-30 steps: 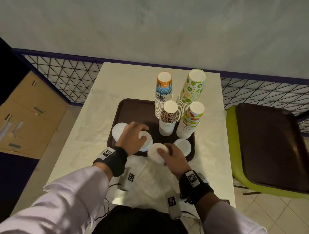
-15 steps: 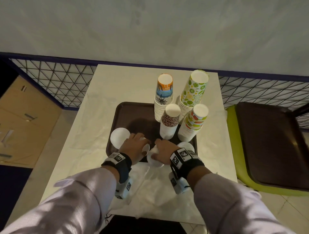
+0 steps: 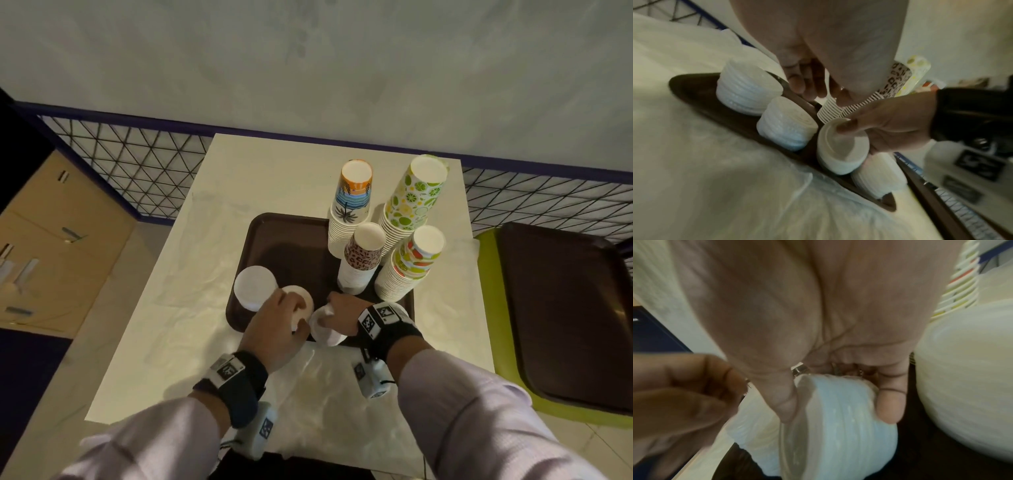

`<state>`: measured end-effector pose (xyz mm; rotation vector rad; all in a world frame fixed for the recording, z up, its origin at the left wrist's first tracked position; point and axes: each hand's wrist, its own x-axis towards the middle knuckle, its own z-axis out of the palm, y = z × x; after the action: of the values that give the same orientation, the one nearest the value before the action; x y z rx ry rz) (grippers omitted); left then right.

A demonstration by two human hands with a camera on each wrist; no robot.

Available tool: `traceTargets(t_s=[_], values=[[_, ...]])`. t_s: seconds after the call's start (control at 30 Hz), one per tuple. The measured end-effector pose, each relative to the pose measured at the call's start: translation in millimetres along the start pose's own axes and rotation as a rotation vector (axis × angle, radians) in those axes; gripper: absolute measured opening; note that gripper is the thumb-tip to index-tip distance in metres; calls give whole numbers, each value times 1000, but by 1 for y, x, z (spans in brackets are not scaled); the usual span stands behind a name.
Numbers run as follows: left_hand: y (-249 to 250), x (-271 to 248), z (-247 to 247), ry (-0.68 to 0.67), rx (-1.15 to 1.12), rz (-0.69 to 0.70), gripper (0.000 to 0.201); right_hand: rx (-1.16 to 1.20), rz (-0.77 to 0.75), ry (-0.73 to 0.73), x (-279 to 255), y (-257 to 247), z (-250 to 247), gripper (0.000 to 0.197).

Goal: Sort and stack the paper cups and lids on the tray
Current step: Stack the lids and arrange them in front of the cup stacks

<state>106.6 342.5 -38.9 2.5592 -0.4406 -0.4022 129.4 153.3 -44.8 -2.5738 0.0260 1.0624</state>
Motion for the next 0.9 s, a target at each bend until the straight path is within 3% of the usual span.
traceTargets(t_s=[0.1, 0.23, 0.37, 0.63, 0.9], values=[[2, -20, 12, -151, -81, -110, 17, -4, 44, 15, 1, 2, 3, 58], [8, -22, 27, -280, -105, -167, 34, 8, 51, 11, 2, 3, 4, 59], [15, -15, 38, -273, -306, -310, 35, 81, 70, -24, 2, 7, 5, 65], [19, -9, 50, -253, -313, -330, 31, 155, 84, 65, -5, 6, 10, 44], [26, -5, 55, -258, -345, -365, 25, 240, 154, 123, -12, -1, 17, 37]])
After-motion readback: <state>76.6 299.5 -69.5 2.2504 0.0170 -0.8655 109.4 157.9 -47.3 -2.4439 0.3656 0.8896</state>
